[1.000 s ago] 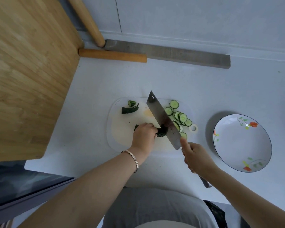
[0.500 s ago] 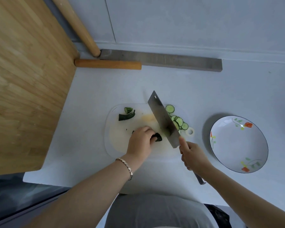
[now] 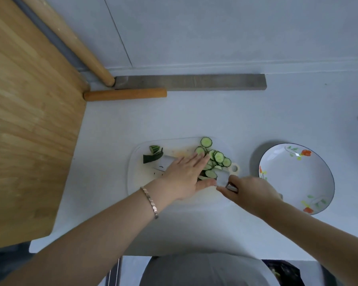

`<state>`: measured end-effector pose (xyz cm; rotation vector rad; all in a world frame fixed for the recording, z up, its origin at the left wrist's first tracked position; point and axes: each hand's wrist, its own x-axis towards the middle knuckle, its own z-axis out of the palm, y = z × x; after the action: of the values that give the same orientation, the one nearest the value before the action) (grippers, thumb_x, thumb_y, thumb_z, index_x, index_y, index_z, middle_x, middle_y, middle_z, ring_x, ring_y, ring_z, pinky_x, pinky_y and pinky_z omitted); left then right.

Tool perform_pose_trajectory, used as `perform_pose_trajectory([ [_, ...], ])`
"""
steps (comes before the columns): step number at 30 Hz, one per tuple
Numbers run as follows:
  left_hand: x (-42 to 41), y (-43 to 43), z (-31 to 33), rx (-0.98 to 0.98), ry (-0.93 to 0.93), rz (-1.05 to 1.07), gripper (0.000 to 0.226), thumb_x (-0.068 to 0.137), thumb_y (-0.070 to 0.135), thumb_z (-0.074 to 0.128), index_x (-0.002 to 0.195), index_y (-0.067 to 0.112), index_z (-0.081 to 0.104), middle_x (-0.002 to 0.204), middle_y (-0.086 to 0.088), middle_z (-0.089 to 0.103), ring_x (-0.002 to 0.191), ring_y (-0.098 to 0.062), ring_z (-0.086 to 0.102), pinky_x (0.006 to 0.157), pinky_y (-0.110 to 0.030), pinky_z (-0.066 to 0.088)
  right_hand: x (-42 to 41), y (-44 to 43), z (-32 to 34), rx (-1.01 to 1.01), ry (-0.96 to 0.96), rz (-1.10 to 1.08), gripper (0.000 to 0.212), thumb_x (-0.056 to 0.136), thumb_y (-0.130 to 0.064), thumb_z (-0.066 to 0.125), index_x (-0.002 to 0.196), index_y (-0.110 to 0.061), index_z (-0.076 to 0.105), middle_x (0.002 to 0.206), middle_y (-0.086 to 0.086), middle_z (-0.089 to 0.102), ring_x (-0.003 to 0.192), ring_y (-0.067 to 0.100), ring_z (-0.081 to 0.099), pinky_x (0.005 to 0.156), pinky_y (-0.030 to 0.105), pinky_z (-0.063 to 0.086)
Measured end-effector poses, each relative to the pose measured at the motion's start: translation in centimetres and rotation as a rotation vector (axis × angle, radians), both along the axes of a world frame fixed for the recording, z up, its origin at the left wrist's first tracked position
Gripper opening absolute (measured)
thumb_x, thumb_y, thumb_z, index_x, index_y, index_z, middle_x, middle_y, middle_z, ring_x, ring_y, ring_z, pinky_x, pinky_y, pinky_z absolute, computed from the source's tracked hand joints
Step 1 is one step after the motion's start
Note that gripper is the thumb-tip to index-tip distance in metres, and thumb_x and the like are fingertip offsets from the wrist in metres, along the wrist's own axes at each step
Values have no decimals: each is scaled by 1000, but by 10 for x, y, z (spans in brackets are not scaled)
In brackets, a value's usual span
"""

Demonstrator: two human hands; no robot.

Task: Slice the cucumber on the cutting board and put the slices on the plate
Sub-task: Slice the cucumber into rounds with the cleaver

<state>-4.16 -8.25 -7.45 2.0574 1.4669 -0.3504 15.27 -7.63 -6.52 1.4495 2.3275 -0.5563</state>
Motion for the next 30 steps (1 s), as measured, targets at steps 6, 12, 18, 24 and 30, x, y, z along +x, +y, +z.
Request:
perform_pose_trajectory([
  [6, 3, 22, -7, -275, 8, 97, 72, 90, 60, 23, 143, 26, -12, 154, 2, -16, 141, -13, -15, 118, -40, -1, 2, 6, -2, 28, -67, 125, 45, 91, -64, 30, 93, -21, 43, 97, 7, 68, 93, 30, 64, 62, 29, 33],
  [12, 7, 49, -16, -303, 41, 112, 76, 88, 64, 25, 143, 28, -12, 154, 1, -17, 141, -15, -16, 117, -44, -4, 14, 10, -5, 92, -15, 153, 50, 89, -65, 30, 98, -20, 49, 93, 4, 68, 92, 27, 64, 62, 29, 33],
  [18, 6, 61, -28, -252, 117, 132, 72, 90, 60, 29, 144, 29, -8, 154, 2, -16, 140, -15, -20, 116, -46, -7, 18, 5, -2, 97, 13, 213, 55, 89, -67, 27, 106, -20, 51, 97, 2, 68, 91, 28, 64, 63, 30, 36],
  [24, -1, 61, -23, -69, 16, 131, 73, 90, 55, 36, 145, 24, -2, 156, 0, -10, 142, -14, -14, 116, -47, -5, 28, 3, -4, 165, 2, 229, 65, 81, -71, 18, 108, -21, 51, 97, 0, 69, 89, 27, 65, 63, 28, 36],
  [30, -18, 58, -18, -39, 66, 142, 67, 93, 31, 45, 144, 26, 2, 156, -1, -5, 143, -15, -7, 116, -45, -1, 44, 8, -8, 290, 58, 248, 75, 80, -71, 6, 90, -20, 60, 73, -3, 69, 66, 22, 67, 52, 25, 29],
])
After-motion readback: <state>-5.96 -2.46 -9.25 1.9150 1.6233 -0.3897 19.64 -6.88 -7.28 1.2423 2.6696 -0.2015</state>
